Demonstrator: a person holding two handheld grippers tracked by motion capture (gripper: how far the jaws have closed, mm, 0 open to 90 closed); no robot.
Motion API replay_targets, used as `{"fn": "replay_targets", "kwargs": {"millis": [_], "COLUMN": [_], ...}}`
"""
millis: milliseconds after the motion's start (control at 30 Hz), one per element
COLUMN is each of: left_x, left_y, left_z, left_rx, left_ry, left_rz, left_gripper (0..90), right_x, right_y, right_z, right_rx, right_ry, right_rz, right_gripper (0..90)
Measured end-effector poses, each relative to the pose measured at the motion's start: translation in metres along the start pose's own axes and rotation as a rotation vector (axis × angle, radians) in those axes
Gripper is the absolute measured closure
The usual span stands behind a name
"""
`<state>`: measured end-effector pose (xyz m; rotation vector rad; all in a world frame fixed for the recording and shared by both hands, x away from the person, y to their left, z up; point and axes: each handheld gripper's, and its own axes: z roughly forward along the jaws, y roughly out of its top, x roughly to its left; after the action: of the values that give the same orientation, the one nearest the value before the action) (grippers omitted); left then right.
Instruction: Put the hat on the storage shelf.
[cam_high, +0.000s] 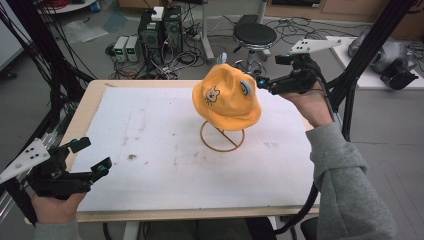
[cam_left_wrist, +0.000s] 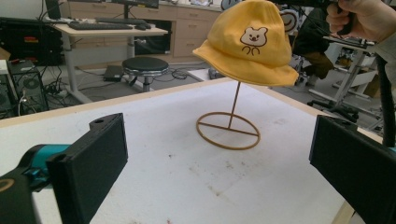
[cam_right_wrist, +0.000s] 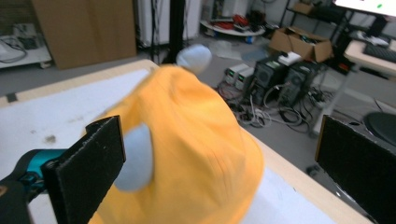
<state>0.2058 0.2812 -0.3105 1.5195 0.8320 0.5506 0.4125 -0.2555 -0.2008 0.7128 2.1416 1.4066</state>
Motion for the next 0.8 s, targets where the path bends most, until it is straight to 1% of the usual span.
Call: {"fn": "replay_targets", "kwargs": {"millis": [33,100,167,200,300,333,433,500,533,600,700,800], "left_x": [0.0,0.0,0.001,0.001,0.001,0.002,0.002,0.002,0.002,0.002,0.002,0.003], "left_y": [0.0,0.0,0.0,0.0,0.0,0.0,0.0,0.0,-0.001,-0.001,-0.001,0.0], "left_z": [0.001,0.002,0.004,0.004,0.006,0.007,0.008,0.009,0.009,0.009,0.009,0.009], "left_rx": [0.0,0.004,0.005,0.009,0.006,0.007,0.011,0.011,0.011,0.012,0.008,0.008], "left_ry": [-0.004,-0.005,-0.006,-0.007,-0.007,-0.008,-0.01,-0.01,-0.01,-0.011,-0.01,-0.007], "left_rz": [0.001,0.001,-0.001,0.0,-0.003,-0.002,-0.001,-0.003,-0.002,0.0,-0.003,-0.004], "left_gripper": [4.7,4.7,4.7,4.7,4.7,4.7,4.7,4.7,4.7,4.7,4.7,4.7], "right_x": [-0.001,-0.002,-0.004,-0.005,-0.005,-0.005,-0.003,0.0,0.001,0.002,0.004,0.006], "right_y": [-0.002,-0.008,-0.015,-0.019,-0.026,-0.03,-0.037,-0.042,-0.044,-0.05,-0.058,-0.065], "right_z": [-0.002,-0.007,-0.012,-0.014,-0.019,-0.021,-0.025,-0.028,-0.029,-0.03,-0.033,-0.034], "right_rx": [0.007,-0.002,-0.008,-0.007,-0.022,-0.024,-0.039,-0.051,-0.053,-0.073,-0.08,-0.075], "right_ry": [-0.008,-0.037,-0.067,-0.084,-0.1,-0.122,-0.132,-0.157,-0.165,-0.155,-0.178,-0.181], "right_rz": [0.007,0.026,0.026,0.038,0.048,0.047,0.076,0.068,0.08,0.103,0.113,0.136], "right_gripper": [1.2,1.2,1.2,1.2,1.2,1.2,1.2,1.2,1.2,1.2,1.2,1.2]}}
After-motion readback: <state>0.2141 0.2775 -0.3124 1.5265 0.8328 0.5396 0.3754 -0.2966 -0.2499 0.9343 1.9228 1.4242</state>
